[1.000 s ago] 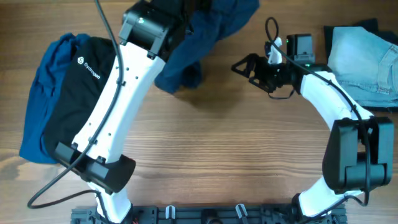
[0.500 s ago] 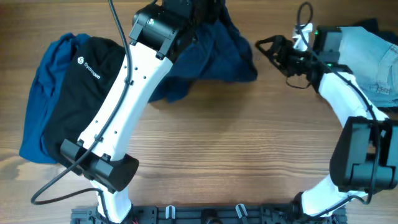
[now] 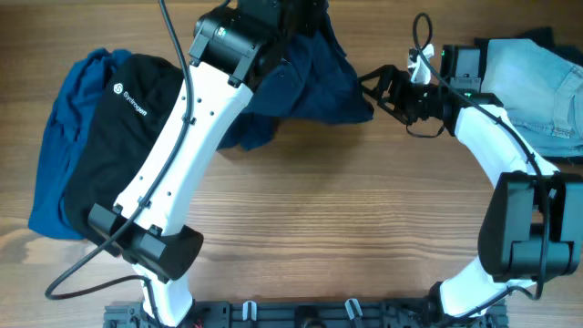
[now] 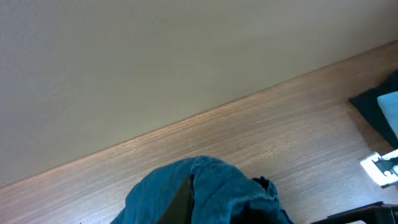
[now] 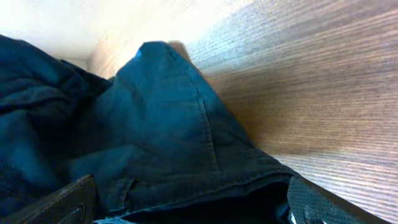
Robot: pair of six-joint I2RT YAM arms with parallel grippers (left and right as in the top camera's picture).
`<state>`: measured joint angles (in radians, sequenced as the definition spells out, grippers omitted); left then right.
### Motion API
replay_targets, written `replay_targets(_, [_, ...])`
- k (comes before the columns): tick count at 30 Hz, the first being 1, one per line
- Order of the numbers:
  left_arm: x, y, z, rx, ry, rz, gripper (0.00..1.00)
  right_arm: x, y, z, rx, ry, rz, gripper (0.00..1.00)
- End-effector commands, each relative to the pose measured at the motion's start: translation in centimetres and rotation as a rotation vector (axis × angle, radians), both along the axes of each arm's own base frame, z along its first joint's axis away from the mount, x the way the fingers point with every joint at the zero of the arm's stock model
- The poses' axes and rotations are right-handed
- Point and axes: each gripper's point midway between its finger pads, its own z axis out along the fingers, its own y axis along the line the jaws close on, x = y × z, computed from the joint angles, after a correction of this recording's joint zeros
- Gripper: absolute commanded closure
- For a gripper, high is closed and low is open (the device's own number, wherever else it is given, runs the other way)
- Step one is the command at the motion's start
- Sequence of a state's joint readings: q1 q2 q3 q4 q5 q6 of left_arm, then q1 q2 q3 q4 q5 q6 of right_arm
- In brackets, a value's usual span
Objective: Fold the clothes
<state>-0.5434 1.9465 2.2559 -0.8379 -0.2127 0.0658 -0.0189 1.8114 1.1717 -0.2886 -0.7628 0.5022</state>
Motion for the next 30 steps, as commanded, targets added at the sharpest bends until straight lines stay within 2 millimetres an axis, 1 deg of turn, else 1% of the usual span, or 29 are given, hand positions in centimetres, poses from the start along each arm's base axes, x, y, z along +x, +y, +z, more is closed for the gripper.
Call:
replay_targets(1, [-0.5,0.3,1.5,-0.007,-0.034,0.002,0.96,-0.1,0.2,1.1,0.004,-0.039,0.031,0.01])
replay_targets(3, [-0.5,0.3,1.5,-0.006,-0.033,0.002,0.96,0.2,0.1,1.6,0.017,-0.067,0.034,0.01])
replay_targets(5, [-0.5,0.4,1.5,-0.005,-0.030,0.002,0.96,0.4,0.0,2.9,0.079,-0.109,0.061,0.01])
replay_targets(9, [-0.5,0.4,1.4,-0.003,-0.027,0.003,0.96,0.1,-0.8,4.4,0.161,-0.157,0.108,0.00])
replay_targets(13, [-0.5,0.4,1.4,-0.002,-0.026,0.003,0.96,-0.6,-0.9,5.4,0.206,-0.211,0.173,0.00])
replay_targets(18, [-0.6,0.4,1.3,-0.001,-0.024,0.003,0.96,-1.2,-0.1,4.8,0.165,-0.235,0.222,0.01])
replay_targets(22, [-0.7,0.5,1.1,0.003,-0.017,0.002,0.96,-0.7,-0.4,3.1,0.066,-0.194,0.171,0.00])
replay_targets(24, [-0.7,0.5,1.1,0.004,-0.016,0.002,0.96,-0.4,-0.3,2.6,0.028,-0.189,0.158,0.00])
replay_targets(25, [-0.7,0.5,1.1,0.004,-0.016,0.002,0.96,-0.1,-0.1,2.1,-0.012,-0.185,0.145,0.00])
replay_targets(30, [-0.7,0.5,1.1,0.004,-0.015,0.002,0.96,0.7,0.7,0.6,-0.102,-0.156,0.093,0.01])
